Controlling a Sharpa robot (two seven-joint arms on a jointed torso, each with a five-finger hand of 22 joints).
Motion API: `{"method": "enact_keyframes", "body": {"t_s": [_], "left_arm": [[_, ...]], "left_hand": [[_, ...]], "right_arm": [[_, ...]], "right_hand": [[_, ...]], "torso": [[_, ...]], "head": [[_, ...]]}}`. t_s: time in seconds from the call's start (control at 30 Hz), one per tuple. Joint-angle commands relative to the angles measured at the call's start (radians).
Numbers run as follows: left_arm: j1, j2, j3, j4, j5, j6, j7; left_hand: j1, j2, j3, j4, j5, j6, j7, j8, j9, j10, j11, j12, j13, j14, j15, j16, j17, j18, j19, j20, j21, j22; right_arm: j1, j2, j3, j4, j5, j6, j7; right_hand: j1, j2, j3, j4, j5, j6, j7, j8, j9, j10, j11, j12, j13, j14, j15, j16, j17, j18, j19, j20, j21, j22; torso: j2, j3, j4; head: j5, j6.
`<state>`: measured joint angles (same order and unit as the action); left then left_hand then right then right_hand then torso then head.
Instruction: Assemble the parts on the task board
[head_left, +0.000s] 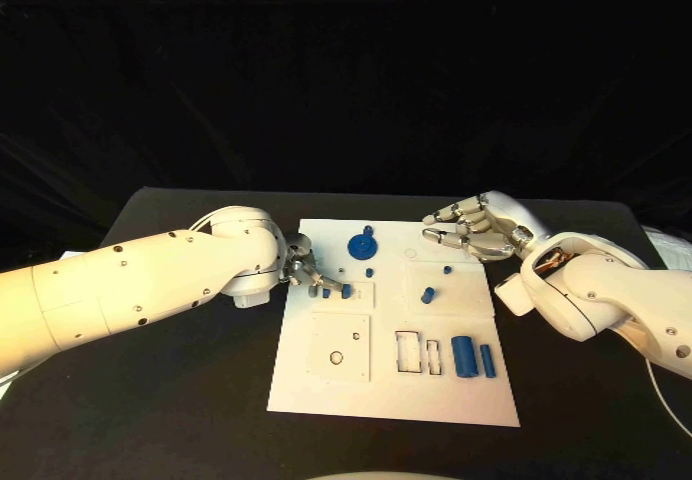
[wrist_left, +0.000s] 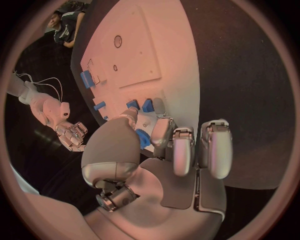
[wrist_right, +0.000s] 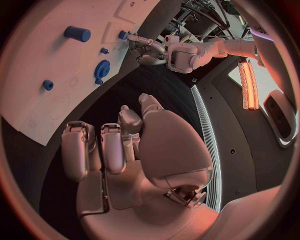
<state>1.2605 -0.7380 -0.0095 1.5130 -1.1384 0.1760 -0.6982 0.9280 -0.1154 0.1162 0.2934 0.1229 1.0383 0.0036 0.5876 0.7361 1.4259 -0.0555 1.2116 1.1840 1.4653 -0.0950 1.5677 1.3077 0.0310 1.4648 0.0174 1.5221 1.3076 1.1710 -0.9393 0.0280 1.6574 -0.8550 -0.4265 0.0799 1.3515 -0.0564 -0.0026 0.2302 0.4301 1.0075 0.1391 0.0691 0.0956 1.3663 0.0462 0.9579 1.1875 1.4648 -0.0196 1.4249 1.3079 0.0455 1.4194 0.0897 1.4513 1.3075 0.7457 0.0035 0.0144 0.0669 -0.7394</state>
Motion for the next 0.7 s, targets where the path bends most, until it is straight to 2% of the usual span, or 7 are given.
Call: {"method": "enact_keyframes", "body": {"t_s": [0.03,0.17,0.3,0.47,0.53,0.6,0.7], "left_arm": [[0.000,-0.008,0.002,0.013,0.010,-0.033,0.006],[0.000,-0.023,0.007,0.026,0.035,-0.066,0.036],[0.000,-0.042,0.011,0.035,0.106,-0.148,0.094],[0.000,-0.057,0.012,0.036,0.178,-0.260,0.185],[0.000,-0.060,0.012,0.035,0.194,-0.305,0.235],[0.000,-0.060,0.012,0.035,0.197,-0.332,0.276],[0.000,-0.053,0.012,0.032,0.167,-0.371,0.357]], "left_hand": [[-0.006,0.010,-0.016,-0.001,-0.001,0.000,0.003,0.005,0.002,0.003,0.000,-0.004,-0.002,0.105,-0.006,0.003,0.263,-0.015,0.075,-0.005,-0.002,0.217],[-0.002,0.026,-0.025,-0.001,0.000,-0.003,0.003,0.006,0.002,0.000,0.000,-0.009,-0.006,0.105,-0.007,0.003,0.263,-0.014,0.072,-0.005,-0.007,0.213],[0.004,0.037,-0.052,-0.001,0.000,-0.029,0.012,-0.002,0.000,-0.023,0.006,-0.045,-0.041,0.105,-0.004,0.003,0.263,-0.008,0.059,-0.004,-0.028,0.194],[0.036,0.063,-0.098,-0.002,0.000,-0.102,0.037,-0.025,-0.011,-0.165,0.028,-0.282,-0.271,0.105,0.010,0.001,0.261,0.023,-0.007,0.005,-0.140,0.101],[0.088,0.073,-0.098,0.001,0.000,-0.157,0.063,-0.044,-0.026,-0.279,0.051,-0.428,-0.406,0.066,0.028,-0.082,0.156,0.057,-0.091,0.021,-0.286,-0.017],[0.144,0.072,-0.091,-0.002,0.001,-0.190,0.080,-0.046,-0.038,-0.321,0.069,-0.448,-0.425,0.023,0.043,-0.170,0.060,0.082,-0.161,0.036,-0.415,-0.117],[0.272,0.067,-0.055,-0.026,0.004,-0.250,0.110,-0.058,-0.061,-0.398,0.096,-0.488,-0.460,-0.091,0.069,-0.376,-0.147,0.132,-0.314,0.057,-0.693,-0.328]], "right_arm": [[-0.001,0.002,0.000,-0.001,-0.004,0.013,0.011],[-0.001,0.002,0.000,-0.003,-0.004,0.013,0.012],[-0.002,0.003,0.000,-0.004,-0.003,0.013,0.011],[-0.002,0.002,0.000,-0.005,-0.003,0.013,0.011],[-0.002,0.002,0.000,-0.005,-0.003,0.013,0.011],[-0.002,0.002,0.000,-0.005,-0.003,0.013,0.011],[-0.002,0.002,0.000,-0.006,-0.003,0.013,0.011]], "right_hand": [[0.010,0.001,-0.004,0.000,0.004,-0.001,-0.003,-0.001,0.001,-0.005,0.000,-0.007,-0.001,0.058,-0.005,-0.003,0.035,0.006,-0.006,-0.002,-0.005,0.064],[0.010,0.001,-0.004,0.000,0.004,-0.001,-0.003,-0.001,0.001,-0.005,0.000,-0.007,-0.001,0.058,-0.005,-0.003,0.035,0.006,-0.006,-0.002,-0.005,0.064],[0.010,0.001,-0.004,0.000,0.004,-0.001,-0.003,-0.001,0.001,-0.005,0.000,-0.006,0.000,0.058,-0.005,-0.003,0.035,0.007,-0.007,-0.002,-0.006,0.064],[0.010,0.001,-0.004,0.000,0.004,-0.001,-0.003,-0.001,0.001,-0.005,0.000,-0.006,0.000,0.058,-0.005,-0.003,0.035,0.007,-0.007,-0.002,-0.006,0.064],[0.010,0.001,-0.005,0.000,0.004,-0.001,-0.003,-0.001,0.001,-0.005,0.000,-0.006,-0.001,0.058,-0.005,-0.003,0.035,0.007,-0.007,-0.002,-0.006,0.063],[0.010,0.001,-0.005,0.000,0.004,-0.001,-0.003,-0.001,0.001,-0.005,0.000,-0.007,-0.001,0.058,-0.005,-0.004,0.034,0.007,-0.007,-0.002,-0.006,0.063],[0.010,0.001,-0.005,0.000,0.004,-0.001,-0.003,-0.001,0.001,-0.005,0.000,-0.007,-0.001,0.058,-0.005,-0.004,0.034,0.007,-0.007,-0.002,-0.006,0.063]], "torso": [[0.000,0.0000,0.0000],[0.000,0.0007,0.0000],[-0.001,0.0022,0.0001],[0.000,0.0013,-0.0004],[0.000,0.0014,-0.0004],[0.000,0.0015,-0.0004],[0.000,0.0014,-0.0002]], "head": [[0.000,0.002],[0.001,0.002],[0.000,0.004],[0.001,0.006],[0.001,0.006],[0.000,0.006],[-0.001,0.008]]}}
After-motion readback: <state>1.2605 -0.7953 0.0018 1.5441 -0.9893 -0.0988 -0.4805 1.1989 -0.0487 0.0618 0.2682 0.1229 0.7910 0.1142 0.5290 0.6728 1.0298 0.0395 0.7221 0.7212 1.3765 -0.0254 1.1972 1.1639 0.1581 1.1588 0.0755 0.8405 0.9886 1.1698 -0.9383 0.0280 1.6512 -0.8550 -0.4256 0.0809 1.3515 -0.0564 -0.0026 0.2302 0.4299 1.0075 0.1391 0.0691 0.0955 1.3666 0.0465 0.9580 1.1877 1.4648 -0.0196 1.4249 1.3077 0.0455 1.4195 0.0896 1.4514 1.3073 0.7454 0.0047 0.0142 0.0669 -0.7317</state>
